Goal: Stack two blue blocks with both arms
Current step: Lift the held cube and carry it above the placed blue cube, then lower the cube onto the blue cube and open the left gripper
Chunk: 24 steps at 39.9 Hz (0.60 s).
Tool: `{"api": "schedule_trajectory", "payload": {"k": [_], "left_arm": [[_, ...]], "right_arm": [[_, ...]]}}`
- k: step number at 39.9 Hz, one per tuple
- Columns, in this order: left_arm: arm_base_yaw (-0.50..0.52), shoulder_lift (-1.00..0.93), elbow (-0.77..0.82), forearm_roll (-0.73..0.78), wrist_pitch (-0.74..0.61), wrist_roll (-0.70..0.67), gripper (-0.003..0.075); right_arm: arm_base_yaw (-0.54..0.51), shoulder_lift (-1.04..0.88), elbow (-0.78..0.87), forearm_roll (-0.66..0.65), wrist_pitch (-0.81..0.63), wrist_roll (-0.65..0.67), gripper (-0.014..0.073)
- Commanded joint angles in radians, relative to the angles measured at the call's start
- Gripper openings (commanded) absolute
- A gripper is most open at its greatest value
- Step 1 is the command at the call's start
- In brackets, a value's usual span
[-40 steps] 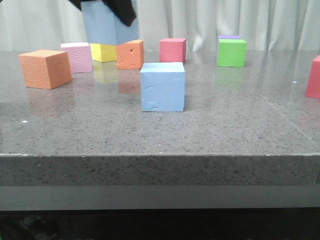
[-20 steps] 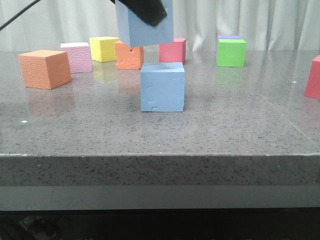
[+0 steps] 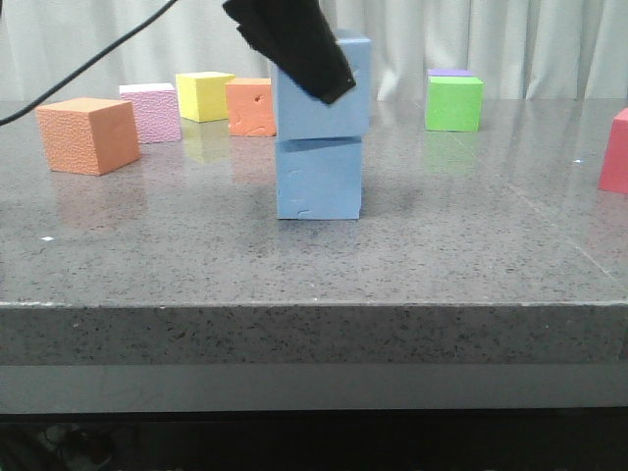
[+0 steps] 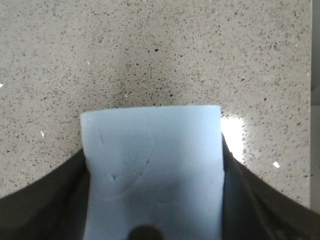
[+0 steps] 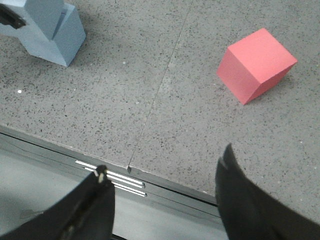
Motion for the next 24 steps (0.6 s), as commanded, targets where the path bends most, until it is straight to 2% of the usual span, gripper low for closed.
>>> {"api": "schedule_trajectory", "payload": {"k": [1, 24], "left_arm": [[-0.006, -0.045, -0.034, -0.038, -0.034, 0.029, 0.0326], [-0.006, -0.045, -0.042, -0.018, -0.059, 0.098, 0.0326]], "right_arm": [[-0.005, -0.003, -0.025, -0.018, -0.065, -0.001, 0.0454], [-0.005, -0.003, -0.025, -0.018, -0.065, -0.001, 0.0454]]}}
